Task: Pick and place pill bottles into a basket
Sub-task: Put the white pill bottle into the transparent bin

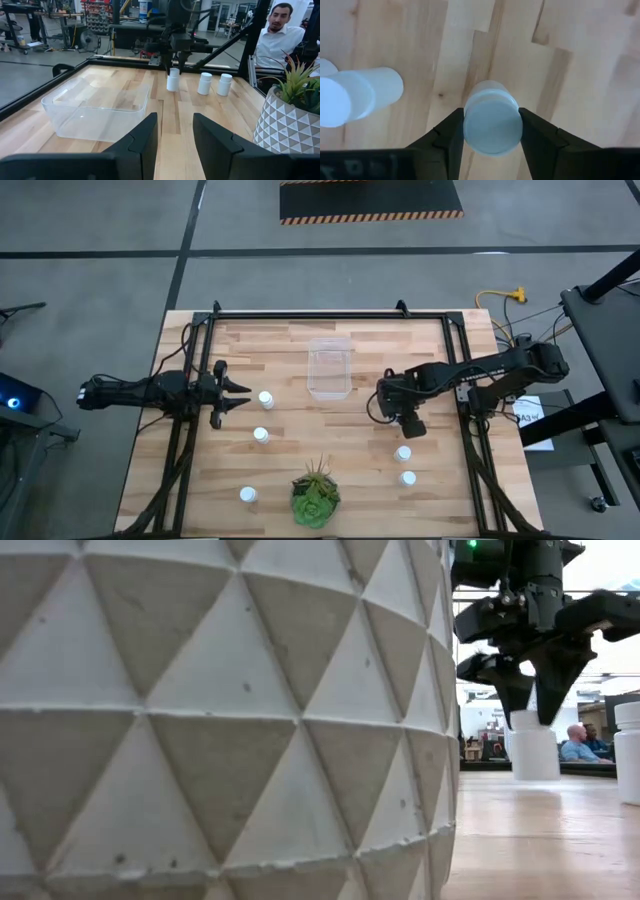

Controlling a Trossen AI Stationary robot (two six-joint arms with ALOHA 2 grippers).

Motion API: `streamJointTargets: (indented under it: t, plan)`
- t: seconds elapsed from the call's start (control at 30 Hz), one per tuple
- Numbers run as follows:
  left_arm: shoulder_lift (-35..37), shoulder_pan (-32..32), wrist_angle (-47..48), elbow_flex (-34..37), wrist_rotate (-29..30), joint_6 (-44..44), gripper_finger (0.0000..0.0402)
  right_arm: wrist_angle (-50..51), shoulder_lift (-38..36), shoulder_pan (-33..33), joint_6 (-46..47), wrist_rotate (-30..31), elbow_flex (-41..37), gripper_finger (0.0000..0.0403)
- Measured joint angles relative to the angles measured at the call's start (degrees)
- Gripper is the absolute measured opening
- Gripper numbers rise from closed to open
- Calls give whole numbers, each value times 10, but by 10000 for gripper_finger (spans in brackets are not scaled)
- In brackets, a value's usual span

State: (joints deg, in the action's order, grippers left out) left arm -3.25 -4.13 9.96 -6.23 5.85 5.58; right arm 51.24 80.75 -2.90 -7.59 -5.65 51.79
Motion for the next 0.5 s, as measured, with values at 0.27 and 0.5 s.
streamJointTargets:
  t: [0.27, 0.5]
  plan:
    - [0, 0, 0, 0, 0, 0, 107, 36, 0, 5, -13, 43, 77, 148]
    - [0, 0, 0, 0, 0, 0, 107, 84, 2, 36, -19, 43, 157, 148]
